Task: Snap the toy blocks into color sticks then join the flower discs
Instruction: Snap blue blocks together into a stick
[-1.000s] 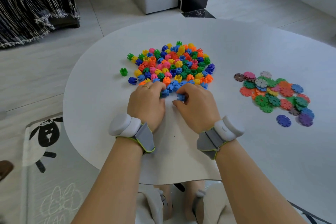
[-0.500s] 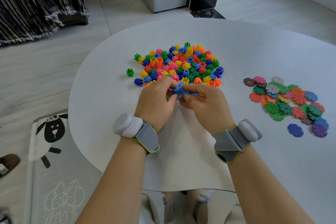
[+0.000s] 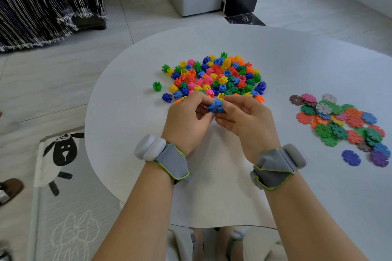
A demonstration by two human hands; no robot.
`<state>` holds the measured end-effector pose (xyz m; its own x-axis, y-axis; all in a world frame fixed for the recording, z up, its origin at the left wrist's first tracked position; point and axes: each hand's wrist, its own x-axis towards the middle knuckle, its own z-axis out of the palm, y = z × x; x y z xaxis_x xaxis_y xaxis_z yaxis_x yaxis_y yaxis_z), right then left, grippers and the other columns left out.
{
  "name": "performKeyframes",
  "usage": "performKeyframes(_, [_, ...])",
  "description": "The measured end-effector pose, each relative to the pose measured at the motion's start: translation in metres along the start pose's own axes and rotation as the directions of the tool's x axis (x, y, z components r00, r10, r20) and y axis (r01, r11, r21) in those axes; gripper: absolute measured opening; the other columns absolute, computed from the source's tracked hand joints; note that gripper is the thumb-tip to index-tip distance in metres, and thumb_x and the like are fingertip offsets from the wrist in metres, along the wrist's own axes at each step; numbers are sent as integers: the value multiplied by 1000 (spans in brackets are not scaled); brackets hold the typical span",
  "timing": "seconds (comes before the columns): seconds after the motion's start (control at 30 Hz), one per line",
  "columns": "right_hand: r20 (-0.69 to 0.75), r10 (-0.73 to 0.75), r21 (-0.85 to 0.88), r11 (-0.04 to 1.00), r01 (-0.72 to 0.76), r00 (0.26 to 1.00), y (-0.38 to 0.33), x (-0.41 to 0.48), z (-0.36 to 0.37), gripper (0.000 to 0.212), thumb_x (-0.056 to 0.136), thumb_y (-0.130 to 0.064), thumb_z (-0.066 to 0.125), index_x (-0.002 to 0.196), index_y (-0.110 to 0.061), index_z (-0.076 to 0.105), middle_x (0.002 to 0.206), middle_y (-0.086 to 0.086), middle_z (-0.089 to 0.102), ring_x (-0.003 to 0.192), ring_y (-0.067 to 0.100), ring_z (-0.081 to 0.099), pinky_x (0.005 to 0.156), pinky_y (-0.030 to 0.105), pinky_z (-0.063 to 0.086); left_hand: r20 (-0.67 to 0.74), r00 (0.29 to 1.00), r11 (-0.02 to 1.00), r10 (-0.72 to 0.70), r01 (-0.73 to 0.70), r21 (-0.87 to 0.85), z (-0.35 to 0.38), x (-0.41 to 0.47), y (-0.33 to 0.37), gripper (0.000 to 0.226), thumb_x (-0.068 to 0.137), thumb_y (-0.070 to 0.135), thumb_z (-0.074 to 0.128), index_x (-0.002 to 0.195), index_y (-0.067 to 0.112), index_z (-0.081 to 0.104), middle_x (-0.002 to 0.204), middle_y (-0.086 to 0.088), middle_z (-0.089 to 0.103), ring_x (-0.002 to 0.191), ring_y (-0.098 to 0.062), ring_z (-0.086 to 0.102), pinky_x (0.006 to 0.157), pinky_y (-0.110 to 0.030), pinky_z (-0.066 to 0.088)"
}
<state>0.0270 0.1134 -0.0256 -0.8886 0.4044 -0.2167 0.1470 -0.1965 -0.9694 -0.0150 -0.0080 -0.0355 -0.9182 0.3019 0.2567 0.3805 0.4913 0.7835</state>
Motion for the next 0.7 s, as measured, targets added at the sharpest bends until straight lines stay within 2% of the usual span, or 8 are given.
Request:
performKeyframes(0.1, [-4, 8, 23, 1000, -8, 1000, 2, 1, -1, 10, 91, -6, 60, 95, -9, 68, 89, 8, 72, 80, 20, 71, 72, 27, 58, 26, 1000, 1000, -3, 3, -22, 0, -1, -1, 21, 79, 3, 69, 98, 9, 65, 85, 7, 62, 77, -7, 61, 73, -10, 48])
performKeyframes(0.23, [-1, 19, 17, 1000, -19, 1000, 3, 2, -3, 11, 90, -7, 60, 97, -8, 70, 94, 11, 72, 85, 22, 71, 76, 30, 58, 29, 999, 1000, 16, -16, -13, 2, -1, -1, 21, 79, 4, 69, 98, 9, 64, 87, 5, 64, 75, -6, 60, 72, -8, 47])
performKeyframes(0.5, [4, 38, 45, 998, -39, 999, 2, 3, -4, 8, 89, -7, 62, 93, -7, 70, 89, 12, 72, 80, 25, 72, 72, 33, 59, 14, 999, 999, 30, -31, 19, 5, 0, -1, 19, 78, 4, 68, 97, 10, 65, 88, 1, 68, 73, -6, 59, 70, -9, 47])
performKeyframes(0.57, [-2, 38, 50, 998, -38, 999, 1, 3, -4, 7, 88, -8, 64, 90, -8, 70, 87, 12, 72, 80, 26, 72, 71, 33, 59, 11, 999, 999, 31, -32, 44, 6, 1, -1, 20, 79, 7, 69, 97, 12, 65, 90, 2, 69, 75, -8, 60, 71, -15, 50])
performKeyframes(0.63, [3, 33, 57, 998, -33, 999, 2, 3, -4, 6, 88, -8, 64, 90, -8, 69, 86, 12, 72, 80, 26, 72, 71, 33, 59, 4, 1000, 996, 20, -20, 84, 6, 1, 0, 20, 79, 11, 69, 98, 15, 64, 92, 3, 69, 79, -12, 64, 74, -27, 53])
performKeyframes(0.7, [5, 26, 57, 998, -27, 1000, 3, 3, -4, 6, 88, -7, 64, 90, -8, 69, 86, 13, 72, 79, 26, 72, 71, 33, 59, -1, 1000, 997, 18, -18, 71, 6, 2, -1, 20, 79, 9, 68, 98, 15, 64, 92, 2, 70, 80, -14, 66, 75, -31, 53])
